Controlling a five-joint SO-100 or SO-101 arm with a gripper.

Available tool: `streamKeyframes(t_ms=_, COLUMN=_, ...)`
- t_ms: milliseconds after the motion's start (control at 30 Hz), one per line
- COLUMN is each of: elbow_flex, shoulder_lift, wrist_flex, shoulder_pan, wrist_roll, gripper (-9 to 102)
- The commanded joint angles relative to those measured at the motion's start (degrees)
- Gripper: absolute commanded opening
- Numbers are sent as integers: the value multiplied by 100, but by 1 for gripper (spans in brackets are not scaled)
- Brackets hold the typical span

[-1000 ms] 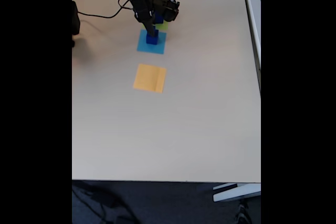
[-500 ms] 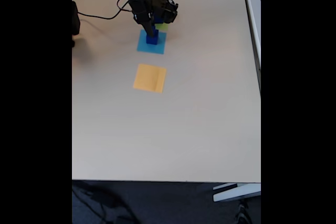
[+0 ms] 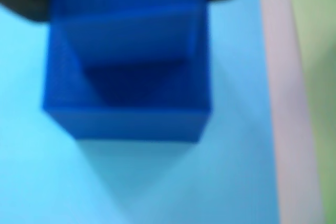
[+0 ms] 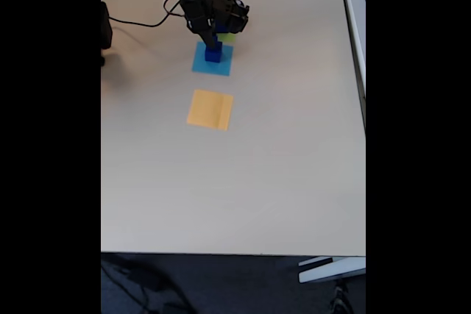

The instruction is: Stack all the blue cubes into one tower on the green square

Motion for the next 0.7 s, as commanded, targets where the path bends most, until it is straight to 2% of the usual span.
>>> streamKeyframes(t_ms=0, elbow_flex=-9, shoulder_lift=396, wrist_flex=-105, shoulder_pan=26, wrist_roll=18, gripper=10)
streamKeyframes(t_ms=400, elbow_flex=0, shoulder_lift=413, wrist_flex=-105, shoulder_pan=88, wrist_roll=-26, gripper=5)
streamKeyframes(t_ms=667, elbow_flex=-334, shoulder_lift=598, wrist_flex=-18, shoulder_pan=439, wrist_roll=-703, gripper=5)
